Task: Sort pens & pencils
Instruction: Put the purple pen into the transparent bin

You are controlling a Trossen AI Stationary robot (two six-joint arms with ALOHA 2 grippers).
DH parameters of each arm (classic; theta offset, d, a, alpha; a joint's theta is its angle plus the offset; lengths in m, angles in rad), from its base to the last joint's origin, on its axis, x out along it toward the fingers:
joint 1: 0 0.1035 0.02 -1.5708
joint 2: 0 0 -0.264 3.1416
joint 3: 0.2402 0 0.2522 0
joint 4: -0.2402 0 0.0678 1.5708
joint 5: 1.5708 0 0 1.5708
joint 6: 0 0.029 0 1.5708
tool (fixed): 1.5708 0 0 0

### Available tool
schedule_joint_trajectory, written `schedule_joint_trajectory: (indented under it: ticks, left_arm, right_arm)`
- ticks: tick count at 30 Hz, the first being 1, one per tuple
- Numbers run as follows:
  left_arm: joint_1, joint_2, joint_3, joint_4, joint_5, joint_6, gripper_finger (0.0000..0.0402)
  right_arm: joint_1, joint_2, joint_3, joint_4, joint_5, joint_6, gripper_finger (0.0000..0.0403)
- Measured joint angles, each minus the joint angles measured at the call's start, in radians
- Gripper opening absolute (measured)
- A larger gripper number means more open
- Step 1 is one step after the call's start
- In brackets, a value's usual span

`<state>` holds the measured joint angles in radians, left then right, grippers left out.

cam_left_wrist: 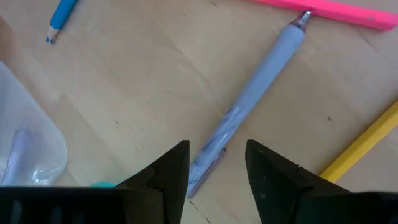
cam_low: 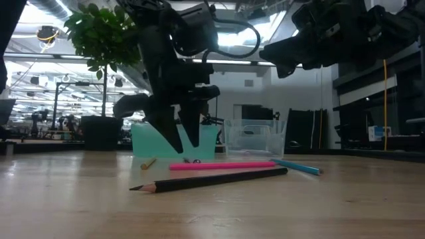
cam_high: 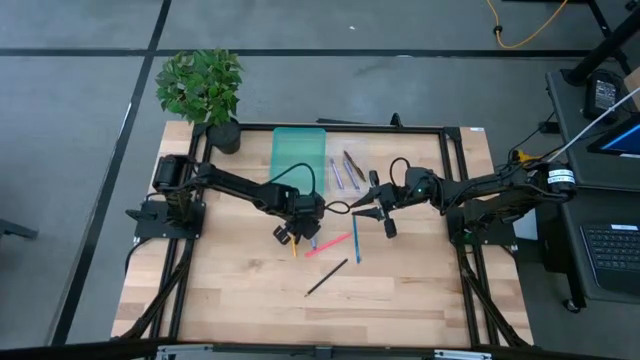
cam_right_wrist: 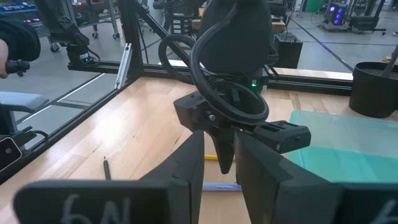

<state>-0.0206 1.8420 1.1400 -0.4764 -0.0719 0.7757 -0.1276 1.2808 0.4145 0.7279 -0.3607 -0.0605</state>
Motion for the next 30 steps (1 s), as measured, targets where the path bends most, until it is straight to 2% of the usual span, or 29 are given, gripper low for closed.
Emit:
schedule_joint_trajectory:
  ticks: [12,25,30]
  left_arm:
    - [-0.008,0.002,0.000,0.029,0.011,0.047,0.0149]
    - [-0.013,0.110,0.054,-0.005,-0.013,0.102,0.0148]
    - [-0.012,0.113,0.060,-0.038,0.009,0.093,0.0127]
  right_arm:
    - [0.000,0.000,0.000,0.009,0.000,0.000,0.0090]
    - [0.000,0.001,0.000,-0.002,-0.008,0.000,0.0090]
    - [0.000,0.001,0.000,-0.001,-0.008,0.000,0.0090]
